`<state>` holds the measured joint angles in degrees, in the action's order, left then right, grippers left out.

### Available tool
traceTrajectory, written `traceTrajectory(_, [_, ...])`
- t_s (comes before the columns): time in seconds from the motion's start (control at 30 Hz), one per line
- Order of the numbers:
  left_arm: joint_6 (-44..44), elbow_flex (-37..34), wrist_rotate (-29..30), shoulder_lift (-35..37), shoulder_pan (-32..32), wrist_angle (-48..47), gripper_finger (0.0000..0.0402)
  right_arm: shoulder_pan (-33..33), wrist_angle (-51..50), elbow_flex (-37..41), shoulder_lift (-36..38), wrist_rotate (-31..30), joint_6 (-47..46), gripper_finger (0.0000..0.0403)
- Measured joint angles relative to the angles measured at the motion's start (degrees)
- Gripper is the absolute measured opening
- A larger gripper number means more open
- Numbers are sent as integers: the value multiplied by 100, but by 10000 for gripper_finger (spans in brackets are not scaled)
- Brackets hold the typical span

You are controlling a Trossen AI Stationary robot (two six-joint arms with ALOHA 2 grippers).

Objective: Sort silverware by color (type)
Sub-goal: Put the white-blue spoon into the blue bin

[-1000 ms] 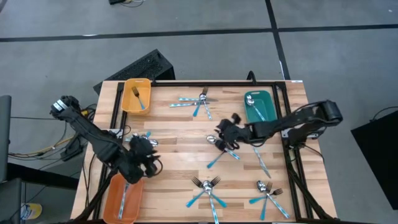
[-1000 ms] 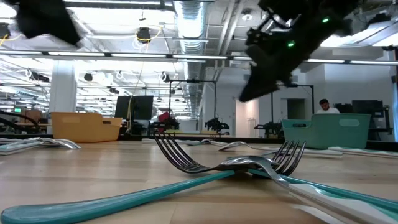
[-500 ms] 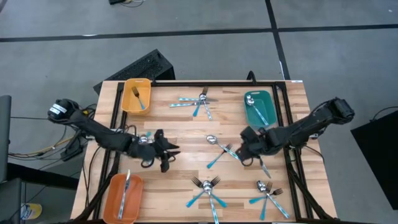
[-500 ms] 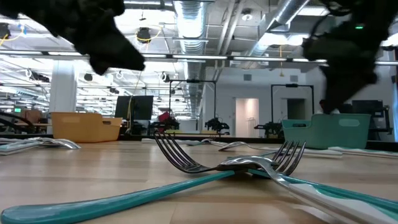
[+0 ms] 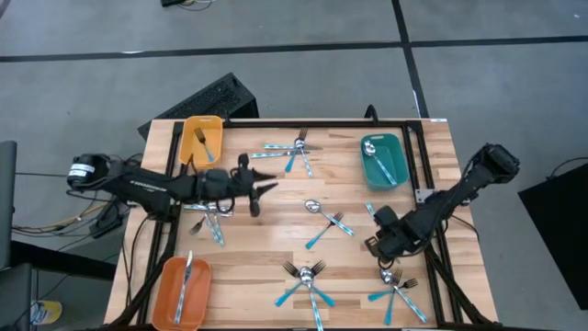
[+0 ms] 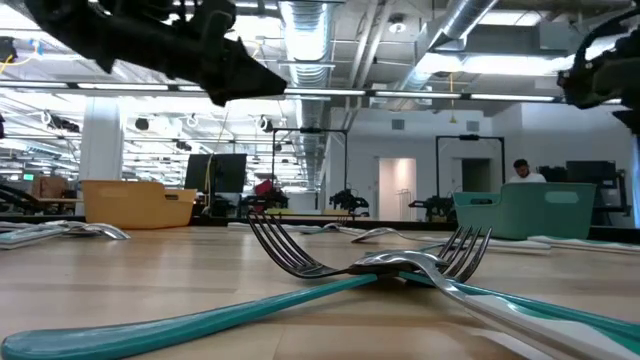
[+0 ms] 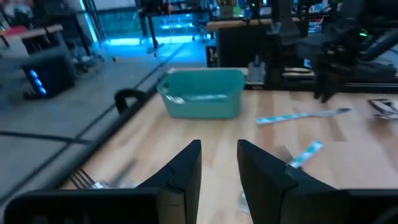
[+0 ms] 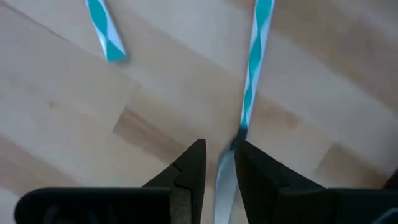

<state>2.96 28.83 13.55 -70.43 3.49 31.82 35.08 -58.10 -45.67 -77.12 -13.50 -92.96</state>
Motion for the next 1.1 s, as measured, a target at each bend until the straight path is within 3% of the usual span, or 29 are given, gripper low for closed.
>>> traceTrajectory(0.1, [220,101,-486,0,590,-5,91,-246,0,0,-2,-394,682,108])
traceTrajectory(0.27, [-3,121,-1394,-32,1589,-96,91,-1137,-319,0,-2,-452,1407,108])
traceTrajectory(0.4, [-695,64,-1425,-325,2004,-272,91,-1775,-611,112,-2,-352,1561,108])
traceTrajectory(0.57, [-1020,64,-1302,-916,1879,-14,91,-1879,-1545,199,2,-469,1523,114])
traceTrajectory(0.73, [-1336,64,-931,-1469,1570,884,91,-1795,-1988,199,319,-577,1363,156])
traceTrajectory(0.93, [-1329,101,-930,-1476,1270,1521,91,-1507,-1045,303,833,-734,1317,208])
traceTrajectory(1.1, [-860,106,-921,-962,943,1487,91,-1190,354,816,933,-938,1124,216])
